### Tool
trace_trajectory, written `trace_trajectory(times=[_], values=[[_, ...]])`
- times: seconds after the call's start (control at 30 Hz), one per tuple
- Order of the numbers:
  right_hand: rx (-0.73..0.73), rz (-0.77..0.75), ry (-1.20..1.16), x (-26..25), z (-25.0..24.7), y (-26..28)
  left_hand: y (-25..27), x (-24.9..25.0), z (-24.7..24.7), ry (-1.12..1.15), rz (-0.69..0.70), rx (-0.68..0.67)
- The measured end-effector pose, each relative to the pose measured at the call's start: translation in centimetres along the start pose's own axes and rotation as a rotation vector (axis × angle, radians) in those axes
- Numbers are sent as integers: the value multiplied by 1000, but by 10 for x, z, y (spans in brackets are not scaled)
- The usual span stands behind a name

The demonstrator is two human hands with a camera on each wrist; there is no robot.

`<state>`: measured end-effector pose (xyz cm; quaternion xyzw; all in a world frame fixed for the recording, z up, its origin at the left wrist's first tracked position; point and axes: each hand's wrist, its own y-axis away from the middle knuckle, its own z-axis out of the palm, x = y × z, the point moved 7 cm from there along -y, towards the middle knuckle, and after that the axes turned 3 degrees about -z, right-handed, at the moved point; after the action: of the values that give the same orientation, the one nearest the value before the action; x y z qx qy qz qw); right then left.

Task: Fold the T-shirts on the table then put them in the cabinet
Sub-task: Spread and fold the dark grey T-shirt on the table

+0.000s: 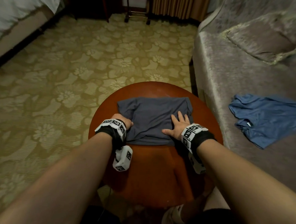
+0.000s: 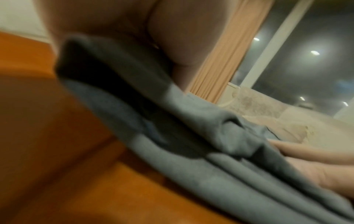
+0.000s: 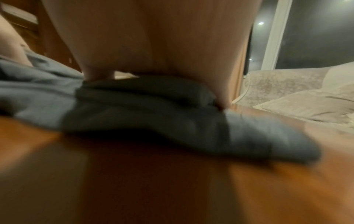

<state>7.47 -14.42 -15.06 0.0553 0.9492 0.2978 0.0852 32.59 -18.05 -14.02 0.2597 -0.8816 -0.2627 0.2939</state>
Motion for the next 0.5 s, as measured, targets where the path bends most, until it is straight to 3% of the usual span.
trace_trajectory(times=[0.07, 0.13, 0.2, 0.33, 0.43, 0.5], values=[[133, -12, -3, -3, -15, 7, -5, -4, -4, 62, 31, -5], [358, -39, -57, -6, -36, 17, -9, -5, -11, 148, 74, 28], [449, -32, -218, -3, -42, 21, -6, -3, -24, 198, 117, 83], [338, 85, -634, 17, -23, 21, 8, 10, -46, 285, 296, 141], [266, 59, -836, 17, -16, 22, 22, 27, -50, 202, 475, 189], [222, 45, -930, 15, -12, 21, 37, 40, -46, 156, 510, 187]])
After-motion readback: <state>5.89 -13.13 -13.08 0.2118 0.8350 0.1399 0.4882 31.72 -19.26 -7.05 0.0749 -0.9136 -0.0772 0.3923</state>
